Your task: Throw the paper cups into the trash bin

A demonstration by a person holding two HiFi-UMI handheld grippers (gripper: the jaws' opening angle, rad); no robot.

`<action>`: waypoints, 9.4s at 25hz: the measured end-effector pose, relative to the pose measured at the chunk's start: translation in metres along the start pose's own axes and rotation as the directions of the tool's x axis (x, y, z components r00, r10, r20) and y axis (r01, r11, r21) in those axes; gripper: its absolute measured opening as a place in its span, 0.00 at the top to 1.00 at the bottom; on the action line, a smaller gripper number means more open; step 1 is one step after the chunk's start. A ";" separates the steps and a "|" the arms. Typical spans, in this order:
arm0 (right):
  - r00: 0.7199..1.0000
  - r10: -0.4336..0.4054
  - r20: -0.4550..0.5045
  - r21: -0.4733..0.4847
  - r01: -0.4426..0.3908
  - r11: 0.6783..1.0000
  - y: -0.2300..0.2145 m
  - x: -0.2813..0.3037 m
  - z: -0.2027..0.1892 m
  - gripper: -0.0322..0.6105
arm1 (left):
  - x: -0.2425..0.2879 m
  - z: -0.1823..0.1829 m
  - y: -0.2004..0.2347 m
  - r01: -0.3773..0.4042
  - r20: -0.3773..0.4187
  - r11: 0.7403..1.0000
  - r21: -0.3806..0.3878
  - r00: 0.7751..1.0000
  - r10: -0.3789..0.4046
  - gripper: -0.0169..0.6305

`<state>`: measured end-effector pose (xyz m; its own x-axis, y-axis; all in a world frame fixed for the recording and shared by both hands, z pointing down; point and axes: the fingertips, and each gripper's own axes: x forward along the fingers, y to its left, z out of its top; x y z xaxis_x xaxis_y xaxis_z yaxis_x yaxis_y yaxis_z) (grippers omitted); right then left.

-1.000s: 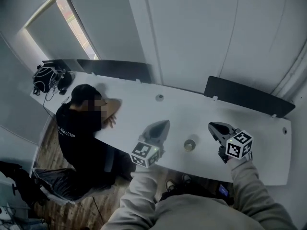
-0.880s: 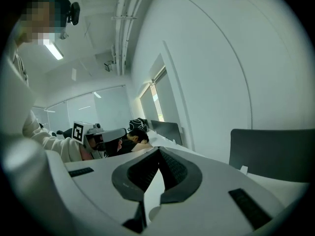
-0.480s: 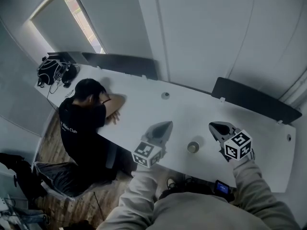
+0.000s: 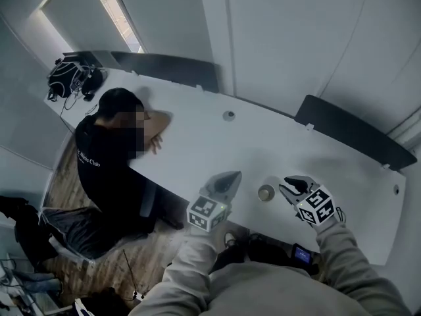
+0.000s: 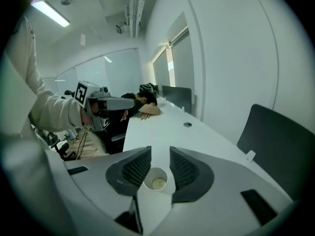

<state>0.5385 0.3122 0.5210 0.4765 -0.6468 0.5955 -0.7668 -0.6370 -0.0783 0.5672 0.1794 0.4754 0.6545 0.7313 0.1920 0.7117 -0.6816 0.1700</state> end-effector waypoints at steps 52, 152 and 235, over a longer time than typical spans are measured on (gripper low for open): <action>0.946 -0.173 -0.274 -0.303 0.086 0.949 -0.008 0.028 -0.058 0.89 | -0.029 -0.079 -0.014 -0.001 -0.150 0.997 -0.076 0.989 -0.011 0.99; 0.444 0.653 -0.614 -0.674 -0.726 -0.140 0.889 0.093 -0.013 0.89 | -0.912 -0.258 -0.284 -0.891 -0.065 0.033 -0.452 0.071 0.995 0.99; 0.263 0.319 -0.911 -0.341 -0.914 -0.221 0.779 0.342 -0.467 0.73 | -0.680 -0.700 -0.177 -0.717 -0.340 -0.060 -0.694 0.253 0.906 0.99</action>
<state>-0.0970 -0.2097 1.0373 -0.5110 0.0086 0.8595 -0.4128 0.8746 -0.2542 -0.1822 -0.2146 0.9910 0.7235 -0.4416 0.5306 -0.6894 -0.5012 0.5229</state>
